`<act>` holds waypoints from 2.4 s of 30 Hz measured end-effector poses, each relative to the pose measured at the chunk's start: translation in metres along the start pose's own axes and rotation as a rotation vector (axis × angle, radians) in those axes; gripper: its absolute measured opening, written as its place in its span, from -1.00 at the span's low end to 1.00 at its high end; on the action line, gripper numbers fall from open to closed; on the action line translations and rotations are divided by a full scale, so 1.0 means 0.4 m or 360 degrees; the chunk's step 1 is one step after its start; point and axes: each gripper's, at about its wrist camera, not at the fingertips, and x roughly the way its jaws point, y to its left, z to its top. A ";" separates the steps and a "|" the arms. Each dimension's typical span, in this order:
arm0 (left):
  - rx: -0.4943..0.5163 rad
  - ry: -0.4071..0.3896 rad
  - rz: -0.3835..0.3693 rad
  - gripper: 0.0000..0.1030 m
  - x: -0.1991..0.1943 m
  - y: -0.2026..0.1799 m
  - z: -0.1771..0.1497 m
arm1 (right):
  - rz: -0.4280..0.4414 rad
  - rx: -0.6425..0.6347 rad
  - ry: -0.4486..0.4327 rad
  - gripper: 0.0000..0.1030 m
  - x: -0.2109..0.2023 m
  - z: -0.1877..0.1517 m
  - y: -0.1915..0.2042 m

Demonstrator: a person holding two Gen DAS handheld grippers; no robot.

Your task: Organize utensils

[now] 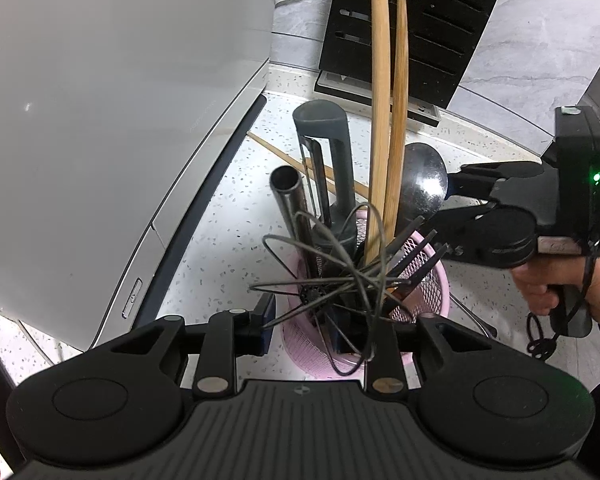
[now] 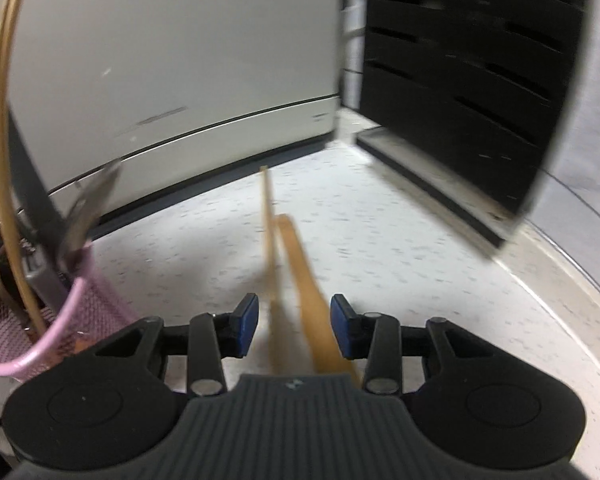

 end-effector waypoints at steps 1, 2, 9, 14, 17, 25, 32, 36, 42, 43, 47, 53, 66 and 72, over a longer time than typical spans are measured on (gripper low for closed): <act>-0.0002 0.0000 -0.0002 -0.37 0.000 0.002 0.000 | 0.0002 -0.0013 0.0007 -0.25 0.003 0.001 0.007; -0.0003 -0.0001 -0.0002 -0.36 0.000 0.003 0.001 | 0.0002 -0.0024 0.0016 -0.25 0.007 0.002 0.014; 0.0001 0.0001 0.0004 -0.36 0.002 0.002 0.000 | -0.0001 -0.0073 0.0058 -0.36 0.041 -0.001 0.032; 0.0002 0.0003 0.0006 -0.36 0.003 -0.002 0.000 | -0.0019 -0.0086 0.0062 -0.96 0.051 0.000 0.026; 0.0001 0.0001 0.0005 -0.36 0.002 -0.002 -0.001 | -0.0029 -0.0102 0.0063 -0.97 0.048 -0.002 0.026; 0.0002 0.0001 0.0006 -0.36 0.002 -0.002 -0.001 | -0.0023 -0.0037 0.0053 -0.98 -0.012 -0.010 -0.009; 0.0003 -0.0001 0.0009 -0.36 0.000 -0.004 -0.001 | -0.0056 -0.0009 0.0111 -0.98 -0.073 -0.067 -0.063; 0.0006 -0.0001 0.0010 -0.36 0.001 -0.008 -0.001 | -0.0076 -0.0007 0.0148 -0.98 -0.113 -0.110 -0.082; 0.0006 0.0001 0.0029 -0.36 0.002 -0.015 -0.001 | -0.0087 -0.0017 0.0218 -0.98 -0.166 -0.179 -0.103; 0.0006 0.0002 0.0030 -0.36 0.003 -0.015 -0.001 | -0.0085 -0.0016 0.0230 -0.98 -0.173 -0.187 -0.106; 0.0000 0.0004 0.0033 -0.36 0.006 -0.016 -0.001 | -0.0045 -0.0032 0.0304 -0.97 -0.204 -0.219 -0.118; -0.0009 0.0003 0.0026 -0.30 0.006 -0.006 -0.001 | 0.0028 -0.0084 0.0413 -0.94 -0.238 -0.250 -0.128; 0.0033 0.0011 0.0062 -0.34 0.013 -0.035 -0.004 | 0.0028 -0.0188 0.0494 -0.69 -0.210 -0.189 -0.108; 0.0063 -0.0001 0.0043 -0.37 0.008 -0.049 -0.005 | 0.0021 -0.0329 0.0709 -0.69 -0.144 -0.133 -0.092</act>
